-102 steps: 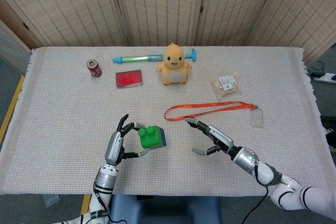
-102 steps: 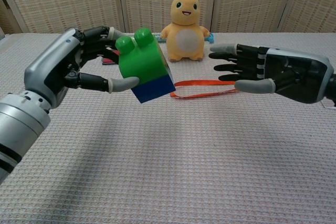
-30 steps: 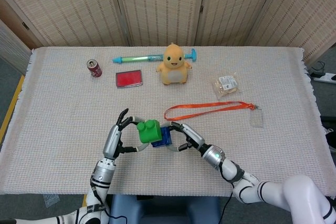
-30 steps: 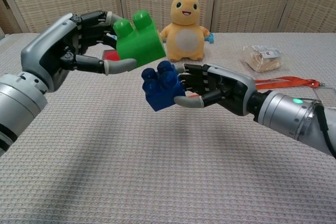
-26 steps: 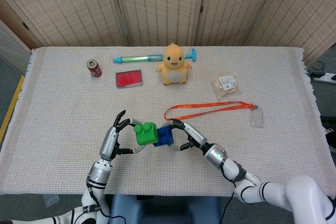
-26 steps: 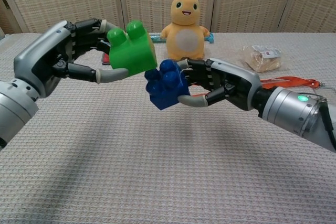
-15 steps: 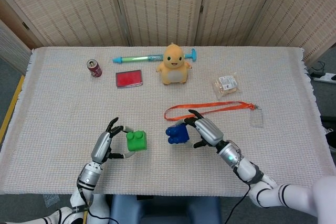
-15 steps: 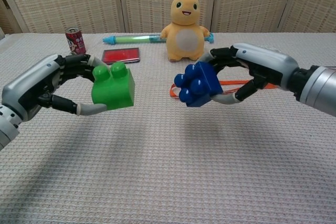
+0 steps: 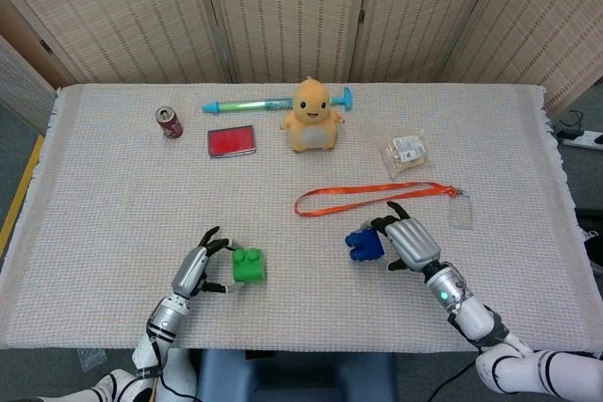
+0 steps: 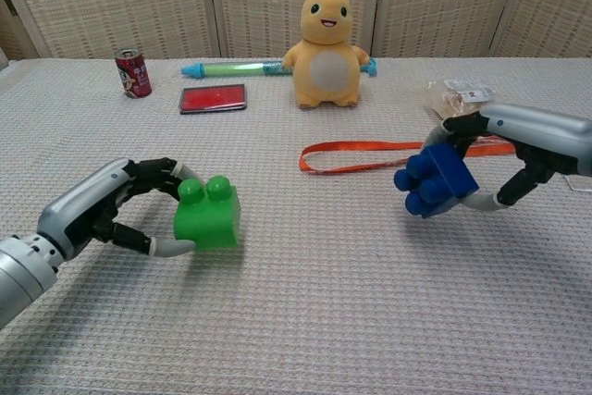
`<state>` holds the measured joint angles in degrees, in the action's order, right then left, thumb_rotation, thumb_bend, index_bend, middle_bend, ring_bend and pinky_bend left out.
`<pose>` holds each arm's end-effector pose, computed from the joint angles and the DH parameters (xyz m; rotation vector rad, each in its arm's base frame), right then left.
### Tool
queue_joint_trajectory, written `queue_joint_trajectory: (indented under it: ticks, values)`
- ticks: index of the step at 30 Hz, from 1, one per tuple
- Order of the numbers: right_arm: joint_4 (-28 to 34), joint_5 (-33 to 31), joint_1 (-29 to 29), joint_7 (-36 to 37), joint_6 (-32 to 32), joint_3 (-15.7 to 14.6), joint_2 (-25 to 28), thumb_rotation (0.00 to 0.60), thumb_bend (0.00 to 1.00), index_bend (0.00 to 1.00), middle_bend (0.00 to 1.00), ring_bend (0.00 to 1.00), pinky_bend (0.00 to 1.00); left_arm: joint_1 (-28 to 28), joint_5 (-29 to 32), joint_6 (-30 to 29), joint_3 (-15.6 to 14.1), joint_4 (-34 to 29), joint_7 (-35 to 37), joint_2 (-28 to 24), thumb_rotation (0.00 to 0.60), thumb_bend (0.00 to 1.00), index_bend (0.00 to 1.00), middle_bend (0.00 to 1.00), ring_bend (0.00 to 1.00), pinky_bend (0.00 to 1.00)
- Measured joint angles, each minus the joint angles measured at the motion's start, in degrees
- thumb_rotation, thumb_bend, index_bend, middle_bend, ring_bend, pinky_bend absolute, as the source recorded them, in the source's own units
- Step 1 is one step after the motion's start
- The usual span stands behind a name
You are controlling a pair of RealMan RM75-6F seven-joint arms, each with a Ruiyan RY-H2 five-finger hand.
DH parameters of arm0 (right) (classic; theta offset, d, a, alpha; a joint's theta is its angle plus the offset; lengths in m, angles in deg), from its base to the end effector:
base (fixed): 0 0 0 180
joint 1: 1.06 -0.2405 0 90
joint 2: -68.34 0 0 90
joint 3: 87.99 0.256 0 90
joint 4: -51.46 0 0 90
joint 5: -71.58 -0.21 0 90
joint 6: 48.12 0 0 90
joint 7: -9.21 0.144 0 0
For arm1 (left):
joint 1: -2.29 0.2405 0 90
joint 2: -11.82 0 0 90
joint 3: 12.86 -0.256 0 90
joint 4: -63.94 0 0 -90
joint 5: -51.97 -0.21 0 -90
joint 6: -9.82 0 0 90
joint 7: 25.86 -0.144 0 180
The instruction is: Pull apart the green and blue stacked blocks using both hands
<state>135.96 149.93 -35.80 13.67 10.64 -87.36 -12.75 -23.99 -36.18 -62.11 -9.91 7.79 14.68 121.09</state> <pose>-0.2152 -0.2997 0.0119 1.8714 -1.1537 0.9918 -0.2149 0.2705 -0.0824 -1.4377 -1.6166 -1.5524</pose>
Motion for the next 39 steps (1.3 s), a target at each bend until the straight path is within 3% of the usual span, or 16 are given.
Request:
queue_joint_trajectory:
  ticks: [1, 4, 6, 9, 17, 21, 26, 31, 35, 39]
  values:
    - [0.2, 0.0, 0.0, 0.2, -0.4, 0.0, 0.2, 0.6, 0.36, 0.51, 0.25, 0.23, 0.02, -0.2, -0.1, 0.0, 0.1, 0.3, 0.3, 0.1, 0.6, 0.6, 0.62, 0.79, 0.28, 0.0]
    - [1.2, -0.2, -0.3, 1.2, -2.4, 0.0, 1.4, 0.6, 0.36, 0.08, 0.05, 0.08, 0.0, -0.9, -0.5, 0.6, -0.1, 1.1, 1.3, 0.0, 0.6, 0.53, 0.36, 0.38, 0.08, 0.0]
    - [2.4, -0.3, -0.6, 1.9, -3.8, 0.1, 2.8, 0.6, 0.36, 0.0, 0.0, 0.02, 0.0, -1.5, -0.6, 1.6, -0.1, 1.1, 1.3, -0.7, 0.6, 0.48, 0.27, 0.22, 0.01, 0.0]
    - [4.4, -0.2, -0.7, 3.3, -4.5, 0.4, 4.8, 0.6, 0.36, 0.0, 0.0, 0.0, 0.0, -2.0, -0.8, 1.8, -0.1, 0.3, 1.3, -1.8, 0.6, 0.42, 0.22, 0.1, 0.0, 0.0]
    - [10.5, 3.5, -0.2, 8.5, -4.5, 0.1, 12.0, 0.6, 0.36, 0.0, 0.0, 0.0, 0.0, -3.0, -1.7, 1.6, -0.1, -3.3, 0.5, -5.7, 0.6, 0.32, 0.14, 0.0, 0.0, 0.0]
    - [13.2, 7.0, 1.9, 8.1, -0.1, -0.8, 16.1, 0.6, 0.36, 0.0, 0.0, 0.0, 0.0, -3.4, -3.0, 1.0, -0.5, -6.9, -1.7, -9.8, 0.6, 0.31, 0.12, 0.0, 0.0, 0.0]
    - [15.3, 7.7, 6.6, -2.3, 7.6, -1.4, 17.7, 0.6, 0.36, 0.0, 0.0, 0.0, 0.0, -3.2, -4.4, 1.9, -2.7, -14.3, -11.0, -19.9, 0.6, 0.32, 0.14, 0.0, 0.0, 0.0]
    - [16.4, 7.0, 14.6, -20.0, 20.7, -1.8, 16.0, 0.6, 0.36, 0.0, 0.0, 0.0, 0.0, -1.2, -2.6, 2.3, -4.3, -22.3, -26.5, -29.2, 0.6, 0.32, 0.13, 0.0, 0.0, 0.0]
    - [14.7, 6.8, 22.3, -27.6, 30.9, -2.3, 11.9, 0.6, 0.36, 0.0, 0.0, 0.0, 0.0, 3.8, -0.5, -3.4, -4.9, -27.1, -40.6, -34.6, 0.6, 0.32, 0.13, 0.0, 0.0, 0.0]
    - [11.8, 7.6, 26.0, -29.6, 34.1, -2.9, 8.4, 0.6, 0.36, 0.0, 0.0, 0.0, 0.0, 9.7, 1.0, -11.4, -5.2, -27.3, -45.2, -36.2, 0.6, 0.32, 0.13, 0.0, 0.0, 0.0]
